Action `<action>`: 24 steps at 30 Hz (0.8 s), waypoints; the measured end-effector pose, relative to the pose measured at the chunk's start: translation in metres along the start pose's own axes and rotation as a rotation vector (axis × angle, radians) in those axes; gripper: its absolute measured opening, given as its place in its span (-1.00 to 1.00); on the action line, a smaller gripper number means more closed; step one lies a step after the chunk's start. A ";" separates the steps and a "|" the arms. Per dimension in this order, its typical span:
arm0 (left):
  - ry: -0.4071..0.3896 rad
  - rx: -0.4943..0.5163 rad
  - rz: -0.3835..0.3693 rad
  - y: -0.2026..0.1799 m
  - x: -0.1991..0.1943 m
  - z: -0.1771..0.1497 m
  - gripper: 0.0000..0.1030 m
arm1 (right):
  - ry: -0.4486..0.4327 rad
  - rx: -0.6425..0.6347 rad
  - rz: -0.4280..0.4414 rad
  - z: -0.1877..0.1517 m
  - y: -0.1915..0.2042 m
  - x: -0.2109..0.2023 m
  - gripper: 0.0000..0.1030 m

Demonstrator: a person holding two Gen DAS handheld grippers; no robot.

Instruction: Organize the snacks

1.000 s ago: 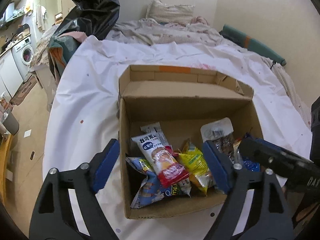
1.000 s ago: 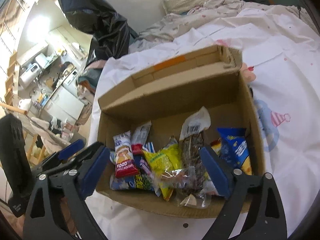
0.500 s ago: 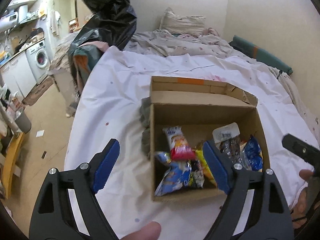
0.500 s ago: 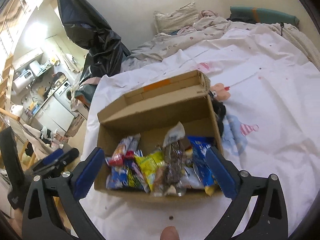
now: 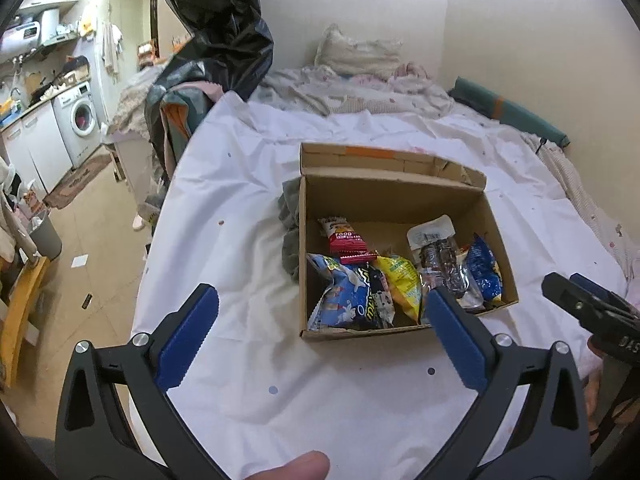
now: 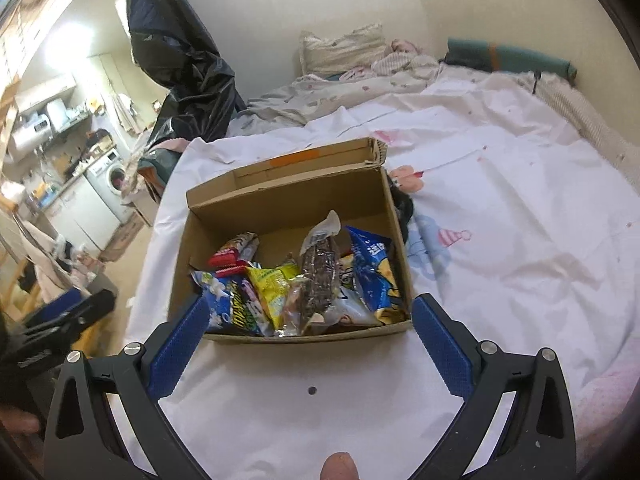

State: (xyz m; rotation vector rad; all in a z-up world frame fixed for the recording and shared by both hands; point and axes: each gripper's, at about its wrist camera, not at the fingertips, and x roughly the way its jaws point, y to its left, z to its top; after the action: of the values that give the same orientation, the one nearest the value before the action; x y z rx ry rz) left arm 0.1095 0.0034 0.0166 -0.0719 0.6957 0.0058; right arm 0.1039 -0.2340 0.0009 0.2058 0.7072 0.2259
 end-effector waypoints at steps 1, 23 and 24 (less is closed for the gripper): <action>-0.022 -0.001 0.000 0.000 -0.004 -0.004 0.99 | -0.011 -0.010 -0.011 -0.001 0.002 -0.002 1.00; -0.002 -0.037 0.001 0.001 -0.002 -0.020 0.99 | -0.029 -0.057 -0.067 -0.013 0.016 0.007 1.00; -0.004 -0.035 0.003 0.001 -0.002 -0.020 0.99 | -0.028 -0.059 -0.068 -0.013 0.016 0.008 1.00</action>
State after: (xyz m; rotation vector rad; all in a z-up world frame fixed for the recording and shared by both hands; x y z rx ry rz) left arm 0.0956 0.0031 0.0027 -0.1040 0.6915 0.0212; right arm 0.0987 -0.2148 -0.0091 0.1281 0.6777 0.1781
